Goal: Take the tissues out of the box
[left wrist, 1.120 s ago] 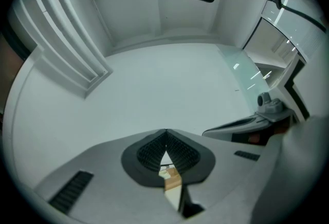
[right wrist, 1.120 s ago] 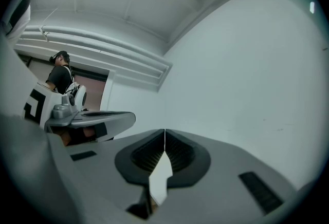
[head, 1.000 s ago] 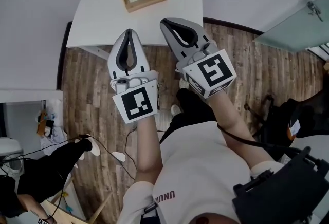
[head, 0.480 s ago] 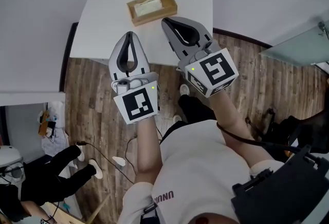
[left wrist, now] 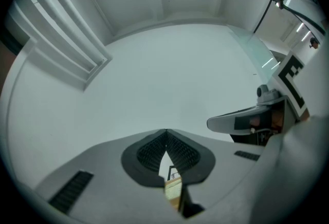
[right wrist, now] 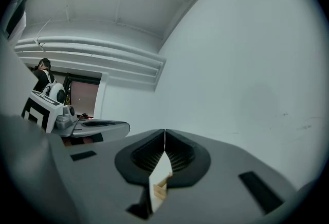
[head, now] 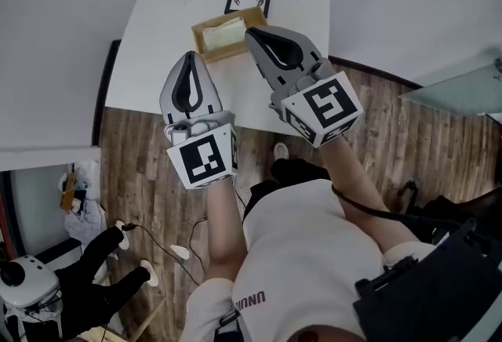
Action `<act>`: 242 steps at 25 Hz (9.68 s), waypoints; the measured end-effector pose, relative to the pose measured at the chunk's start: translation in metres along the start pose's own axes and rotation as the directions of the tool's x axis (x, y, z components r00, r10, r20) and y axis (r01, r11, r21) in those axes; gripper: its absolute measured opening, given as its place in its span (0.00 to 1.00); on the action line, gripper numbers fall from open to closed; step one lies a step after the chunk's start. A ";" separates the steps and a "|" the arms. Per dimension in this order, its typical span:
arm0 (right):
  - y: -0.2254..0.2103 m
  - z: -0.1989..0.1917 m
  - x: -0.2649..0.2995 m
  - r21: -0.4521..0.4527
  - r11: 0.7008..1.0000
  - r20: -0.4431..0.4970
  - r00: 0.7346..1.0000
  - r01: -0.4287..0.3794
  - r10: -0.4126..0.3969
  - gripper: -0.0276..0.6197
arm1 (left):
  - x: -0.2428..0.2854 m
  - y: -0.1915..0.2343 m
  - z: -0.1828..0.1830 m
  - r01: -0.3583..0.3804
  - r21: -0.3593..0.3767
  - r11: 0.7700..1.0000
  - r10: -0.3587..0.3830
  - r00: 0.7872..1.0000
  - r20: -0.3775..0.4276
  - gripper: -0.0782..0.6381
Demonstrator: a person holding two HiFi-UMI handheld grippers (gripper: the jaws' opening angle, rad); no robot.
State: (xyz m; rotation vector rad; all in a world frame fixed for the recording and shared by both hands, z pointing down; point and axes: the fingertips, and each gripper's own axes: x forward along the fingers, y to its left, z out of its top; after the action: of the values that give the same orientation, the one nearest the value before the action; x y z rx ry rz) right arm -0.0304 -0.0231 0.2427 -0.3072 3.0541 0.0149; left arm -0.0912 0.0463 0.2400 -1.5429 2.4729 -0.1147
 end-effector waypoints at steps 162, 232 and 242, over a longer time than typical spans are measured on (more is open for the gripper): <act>-0.155 -0.100 0.114 0.019 0.900 -0.212 0.882 0.435 -0.421 0.07 | 0.137 -0.063 -0.304 0.877 -0.260 0.404 -0.703 0.116 -0.702 0.16; -0.152 -0.101 0.116 0.015 0.903 -0.216 0.883 0.430 -0.417 0.07 | 0.152 -0.052 -0.234 0.860 -0.139 0.492 -0.761 0.346 -0.549 0.12; -0.152 -0.102 0.116 0.016 0.902 -0.217 0.882 0.431 -0.417 0.07 | 0.156 -0.051 -0.223 0.851 -0.132 0.508 -0.768 0.378 -0.517 0.12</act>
State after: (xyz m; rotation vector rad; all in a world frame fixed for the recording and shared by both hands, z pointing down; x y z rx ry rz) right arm -0.1203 -0.1971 0.3353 -1.0288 3.1023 -0.1487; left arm -0.1640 -0.1275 0.4429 -2.8008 1.5743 -0.9912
